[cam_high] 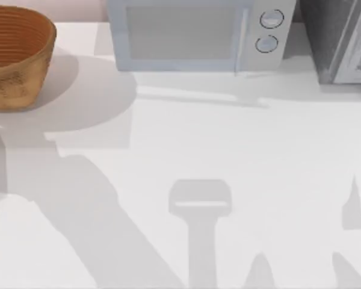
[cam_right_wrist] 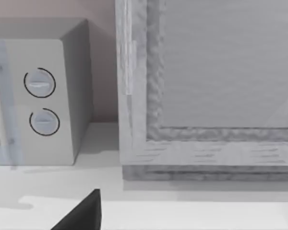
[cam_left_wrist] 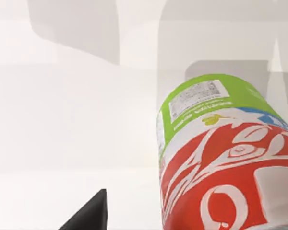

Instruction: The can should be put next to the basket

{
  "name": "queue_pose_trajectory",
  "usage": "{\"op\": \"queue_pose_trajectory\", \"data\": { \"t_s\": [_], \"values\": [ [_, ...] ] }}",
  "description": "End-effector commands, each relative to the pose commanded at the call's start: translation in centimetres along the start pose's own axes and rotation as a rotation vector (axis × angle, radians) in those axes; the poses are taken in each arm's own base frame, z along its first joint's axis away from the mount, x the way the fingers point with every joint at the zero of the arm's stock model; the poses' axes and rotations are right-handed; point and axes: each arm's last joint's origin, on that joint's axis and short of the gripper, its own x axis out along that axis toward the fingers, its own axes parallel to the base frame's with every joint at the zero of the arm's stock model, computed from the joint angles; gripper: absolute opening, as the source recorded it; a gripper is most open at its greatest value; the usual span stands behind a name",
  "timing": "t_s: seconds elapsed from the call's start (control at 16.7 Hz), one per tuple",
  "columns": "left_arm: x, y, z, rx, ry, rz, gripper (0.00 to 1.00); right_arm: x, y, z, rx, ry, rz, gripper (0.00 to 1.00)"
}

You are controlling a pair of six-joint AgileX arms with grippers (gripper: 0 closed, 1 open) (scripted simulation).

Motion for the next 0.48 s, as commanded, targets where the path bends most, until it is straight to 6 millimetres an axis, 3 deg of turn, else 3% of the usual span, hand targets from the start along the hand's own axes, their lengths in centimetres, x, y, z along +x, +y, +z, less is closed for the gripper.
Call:
{"op": "queue_pose_trajectory", "data": {
  "t_s": [0.18, 0.48],
  "values": [
    [-0.5, 0.3, -0.3, -0.015, 0.015, 0.000, 1.00, 0.0, 0.0, 0.0, 0.000, 0.000, 0.000, 1.00],
    [-3.3, 0.0, -0.1, -0.001, 0.009, 0.001, 1.00, 0.0, 0.0, 0.0, 0.000, 0.000, 0.000, 1.00]
  ]
}}
